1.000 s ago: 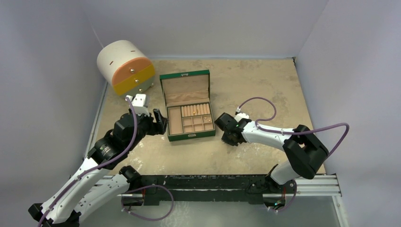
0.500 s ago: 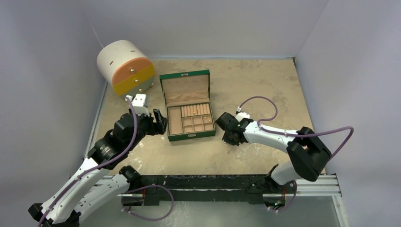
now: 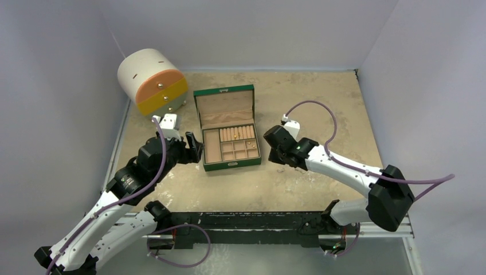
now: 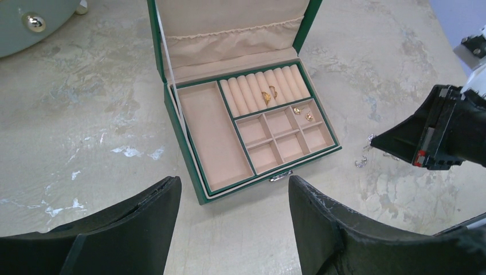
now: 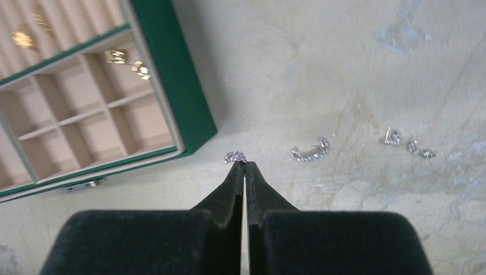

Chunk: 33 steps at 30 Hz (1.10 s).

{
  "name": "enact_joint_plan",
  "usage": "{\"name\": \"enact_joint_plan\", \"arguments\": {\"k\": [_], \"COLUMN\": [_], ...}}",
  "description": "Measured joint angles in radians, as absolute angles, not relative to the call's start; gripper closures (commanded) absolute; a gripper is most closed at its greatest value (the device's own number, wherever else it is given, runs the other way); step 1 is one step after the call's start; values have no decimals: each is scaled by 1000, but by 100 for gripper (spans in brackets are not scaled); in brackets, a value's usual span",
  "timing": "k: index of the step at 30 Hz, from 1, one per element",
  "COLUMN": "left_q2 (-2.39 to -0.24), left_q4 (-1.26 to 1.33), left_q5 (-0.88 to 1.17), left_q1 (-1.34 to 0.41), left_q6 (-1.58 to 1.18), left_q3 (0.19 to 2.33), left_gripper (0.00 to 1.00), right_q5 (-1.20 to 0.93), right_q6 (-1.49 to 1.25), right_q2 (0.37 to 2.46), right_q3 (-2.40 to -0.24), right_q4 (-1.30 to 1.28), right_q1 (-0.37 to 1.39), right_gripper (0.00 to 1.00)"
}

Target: Organize the mixed jewelry

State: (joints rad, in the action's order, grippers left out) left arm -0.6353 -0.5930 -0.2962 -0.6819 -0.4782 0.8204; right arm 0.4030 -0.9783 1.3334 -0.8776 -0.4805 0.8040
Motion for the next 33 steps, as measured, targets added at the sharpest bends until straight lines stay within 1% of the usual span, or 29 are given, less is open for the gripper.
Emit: {"name": "enact_joint_plan", "arguments": {"k": [8, 14, 26, 33], "left_q2": [-629, -627, -622, -622], "left_q4": [-593, -593, -593, -593], "left_q5": [-297, -297, -301, -301], "left_q1": [-682, -682, -682, -682], "left_q6": [-478, -478, -478, -478], "left_q3": [820, 820, 820, 820], "left_gripper": [32, 32, 32, 32], "right_q5": [366, 288, 192, 191], "right_q6": [-779, -660, -580, -576], "right_q2": [1348, 1453, 1580, 1617], "right_q3": [-1000, -1101, -1113, -1114], "right_q4": [-431, -391, -377, -375], "right_q1": [804, 804, 804, 805], "right_gripper": [100, 100, 100, 100]}}
